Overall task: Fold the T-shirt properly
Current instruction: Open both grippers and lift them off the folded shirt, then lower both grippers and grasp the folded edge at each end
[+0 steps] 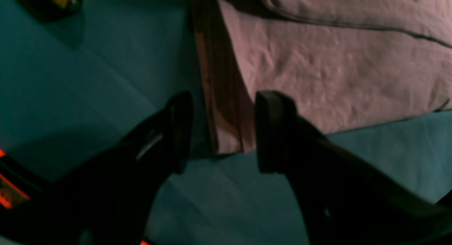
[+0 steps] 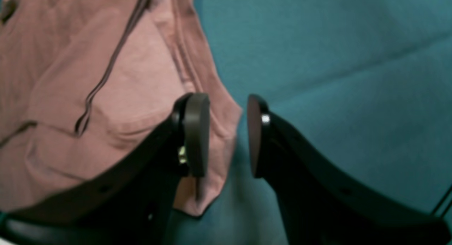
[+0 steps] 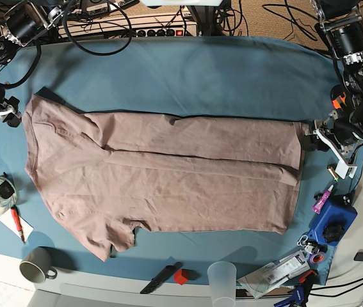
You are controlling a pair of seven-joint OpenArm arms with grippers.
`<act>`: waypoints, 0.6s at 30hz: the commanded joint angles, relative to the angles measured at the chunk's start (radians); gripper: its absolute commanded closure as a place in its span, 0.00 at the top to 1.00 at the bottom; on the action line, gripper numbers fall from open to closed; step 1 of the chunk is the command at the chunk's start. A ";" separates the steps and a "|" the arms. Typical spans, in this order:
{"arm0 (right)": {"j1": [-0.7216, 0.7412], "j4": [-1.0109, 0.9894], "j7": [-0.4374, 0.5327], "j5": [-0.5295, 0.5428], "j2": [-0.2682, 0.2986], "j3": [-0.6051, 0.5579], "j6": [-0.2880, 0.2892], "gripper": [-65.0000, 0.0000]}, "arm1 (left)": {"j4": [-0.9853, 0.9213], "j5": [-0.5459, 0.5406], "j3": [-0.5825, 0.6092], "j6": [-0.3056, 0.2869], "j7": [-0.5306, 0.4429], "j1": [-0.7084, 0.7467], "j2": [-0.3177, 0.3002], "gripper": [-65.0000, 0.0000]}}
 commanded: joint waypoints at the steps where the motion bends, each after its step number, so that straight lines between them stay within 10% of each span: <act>1: 0.011 0.013 0.023 0.000 0.028 0.004 -0.003 0.29 | 0.029 -0.018 -0.005 -0.005 -0.010 -0.007 -0.021 0.45; 18: -0.056 0.122 0.011 -0.034 0.057 0.112 -0.019 0.29 | 0.216 -0.017 -0.010 -0.005 -0.025 0.162 -0.065 0.45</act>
